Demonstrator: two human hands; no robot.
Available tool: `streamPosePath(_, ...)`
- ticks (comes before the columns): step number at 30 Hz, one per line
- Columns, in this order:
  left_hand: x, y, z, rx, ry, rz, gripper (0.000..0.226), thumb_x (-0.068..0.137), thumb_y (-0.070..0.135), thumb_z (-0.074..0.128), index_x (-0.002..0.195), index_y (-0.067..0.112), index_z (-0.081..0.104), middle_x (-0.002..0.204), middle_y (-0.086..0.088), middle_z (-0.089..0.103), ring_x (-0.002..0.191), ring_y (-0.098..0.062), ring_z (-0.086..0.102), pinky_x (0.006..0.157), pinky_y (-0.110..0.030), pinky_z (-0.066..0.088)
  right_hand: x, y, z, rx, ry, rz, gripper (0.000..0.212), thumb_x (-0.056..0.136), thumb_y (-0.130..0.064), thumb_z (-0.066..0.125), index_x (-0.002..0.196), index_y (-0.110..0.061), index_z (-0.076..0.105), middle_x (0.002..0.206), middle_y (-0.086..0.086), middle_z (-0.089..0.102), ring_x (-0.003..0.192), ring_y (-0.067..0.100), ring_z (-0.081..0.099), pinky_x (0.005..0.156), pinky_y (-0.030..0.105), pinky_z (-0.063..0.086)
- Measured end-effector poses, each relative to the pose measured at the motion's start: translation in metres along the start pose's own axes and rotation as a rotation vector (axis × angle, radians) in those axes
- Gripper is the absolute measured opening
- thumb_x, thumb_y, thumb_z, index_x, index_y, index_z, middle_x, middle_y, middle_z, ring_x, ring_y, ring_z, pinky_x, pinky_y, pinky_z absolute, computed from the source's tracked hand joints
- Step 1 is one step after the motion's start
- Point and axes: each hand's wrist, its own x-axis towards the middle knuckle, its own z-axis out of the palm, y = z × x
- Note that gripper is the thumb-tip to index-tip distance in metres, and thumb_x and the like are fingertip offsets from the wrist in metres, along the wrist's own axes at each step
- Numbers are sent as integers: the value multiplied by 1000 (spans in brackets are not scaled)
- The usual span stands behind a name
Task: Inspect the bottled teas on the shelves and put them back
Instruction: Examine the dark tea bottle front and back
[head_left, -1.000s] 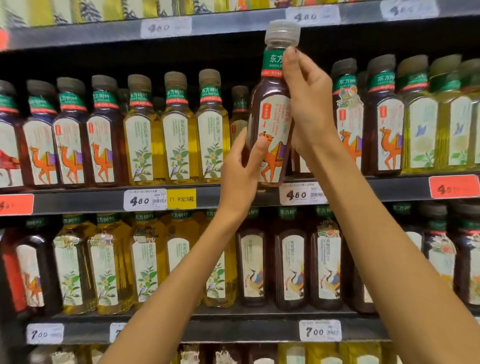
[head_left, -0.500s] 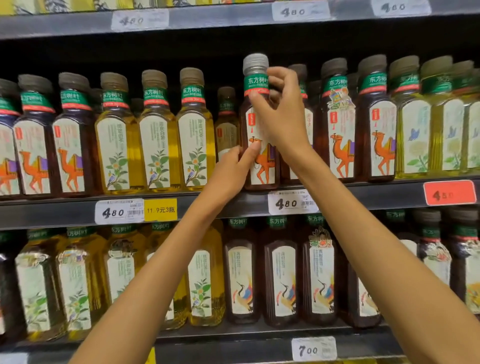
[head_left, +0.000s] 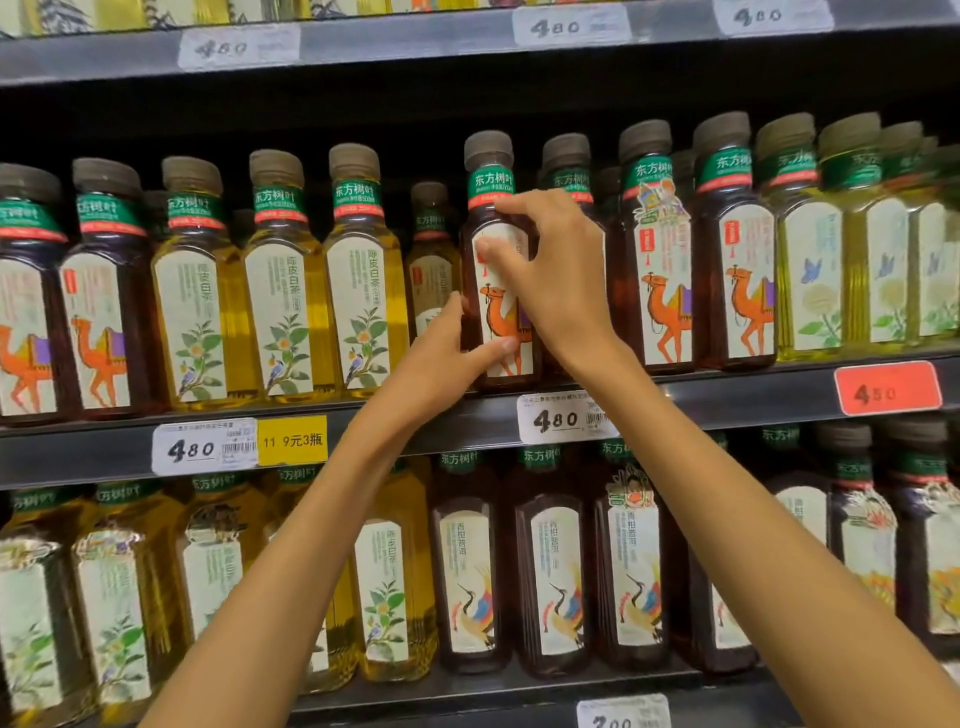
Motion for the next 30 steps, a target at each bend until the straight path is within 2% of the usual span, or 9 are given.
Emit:
streamPosePath(3,3,3,-1,-3,-2,-29,40,90,26,63,127,17,50,115,3,64,99,-7,60,76,-13,44,1,2,4,-32,-2,-34,34,90,-20,64,120,-5,60,119,10,58,110,17,54,93,21,40)
streamPosePath(7,1,3,4,-14,33,-40,45,89,24,64,129,15,47,123,-2,62,111,-14,60,98,-35,48,5,10,2,-96,103,-93,30,91,-21,61,117,-5,61,119,11,57,110,20,49,93,22,36)
streamPosePath(10,1,4,5,-9,29,-55,50,89,26,64,133,16,41,130,-2,58,111,-9,54,94,-26,43,13,20,-4,-184,234,-40,35,94,-24,56,124,-6,54,125,11,54,117,22,46,97,21,32)
streamPosePath(14,-9,8,16,153,280,-12,70,86,25,68,144,13,29,143,-7,40,132,-19,36,104,-29,32,25,31,-8,-415,62,0,49,99,-31,47,139,-5,37,137,14,45,126,27,40,102,29,31)
streamPosePath(20,-27,16,38,171,544,145,50,90,14,62,136,13,42,135,-6,40,125,-14,35,101,-19,30,30,26,-11,-467,-60,26,56,99,-25,48,146,-8,23,139,18,40,121,30,46,99,39,42)
streamPosePath(24,-30,20,39,100,529,137,37,89,13,62,125,13,55,128,-6,43,122,-13,39,102,-19,35,30,25,-22,-248,-62,45,62,94,-18,57,146,-8,25,146,13,35,131,25,39,107,31,36)
streamPosePath(26,-31,21,38,99,517,139,34,89,14,62,123,14,58,125,-5,46,120,-13,41,98,-15,32,29,23,-30,-43,-37,80,69,89,-15,64,145,-6,24,147,13,34,133,24,38,109,36,37)
streamPosePath(28,-33,24,39,96,457,162,35,90,15,62,124,14,57,123,-4,50,118,-15,43,98,-20,36,27,20,-37,116,11,127,70,87,-16,66,143,-8,25,142,10,39,130,22,39,106,38,40)
streamPosePath(30,-36,27,42,79,386,190,39,90,20,63,128,14,54,125,-3,52,120,-15,43,99,-22,35,24,14,-45,187,14,149,59,90,-24,62,139,-12,32,129,2,49,122,10,44,100,30,44)
